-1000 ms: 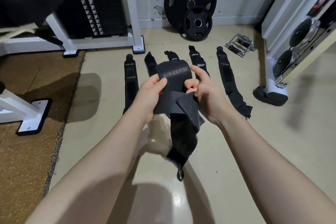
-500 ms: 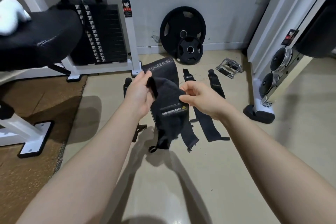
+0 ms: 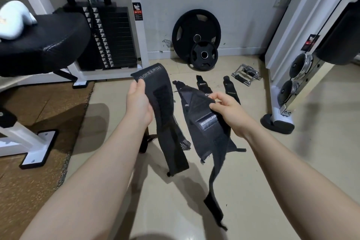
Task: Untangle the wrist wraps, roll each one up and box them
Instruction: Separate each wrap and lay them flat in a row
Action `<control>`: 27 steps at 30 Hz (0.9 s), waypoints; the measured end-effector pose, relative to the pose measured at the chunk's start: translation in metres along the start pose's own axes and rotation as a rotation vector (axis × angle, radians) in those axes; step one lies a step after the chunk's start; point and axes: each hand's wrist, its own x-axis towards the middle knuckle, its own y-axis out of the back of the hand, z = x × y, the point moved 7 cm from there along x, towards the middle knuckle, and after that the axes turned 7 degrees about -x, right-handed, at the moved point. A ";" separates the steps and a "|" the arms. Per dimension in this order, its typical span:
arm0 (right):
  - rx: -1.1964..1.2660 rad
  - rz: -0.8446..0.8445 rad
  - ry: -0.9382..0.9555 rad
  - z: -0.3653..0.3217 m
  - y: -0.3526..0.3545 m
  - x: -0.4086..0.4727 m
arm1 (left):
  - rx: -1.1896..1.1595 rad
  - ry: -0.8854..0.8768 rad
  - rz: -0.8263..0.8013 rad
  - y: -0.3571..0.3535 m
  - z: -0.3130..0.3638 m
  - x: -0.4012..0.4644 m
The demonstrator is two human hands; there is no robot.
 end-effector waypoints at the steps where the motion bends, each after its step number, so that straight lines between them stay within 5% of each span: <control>1: 0.026 -0.018 0.008 0.000 -0.001 0.000 | 0.023 0.024 -0.021 0.000 -0.004 -0.002; 7: -0.003 -0.139 0.100 -0.012 -0.042 -0.005 | -0.036 0.295 -0.058 -0.018 -0.033 -0.013; 12: -0.071 0.061 0.020 0.006 -0.035 0.002 | -0.069 0.149 -0.197 -0.033 -0.028 -0.015; 18: -0.232 0.021 0.016 0.002 -0.039 0.006 | 0.014 0.090 -0.229 -0.042 -0.025 -0.019; 27: 0.012 -0.099 0.148 -0.003 -0.043 -0.004 | 0.140 0.009 -0.213 -0.038 -0.024 -0.017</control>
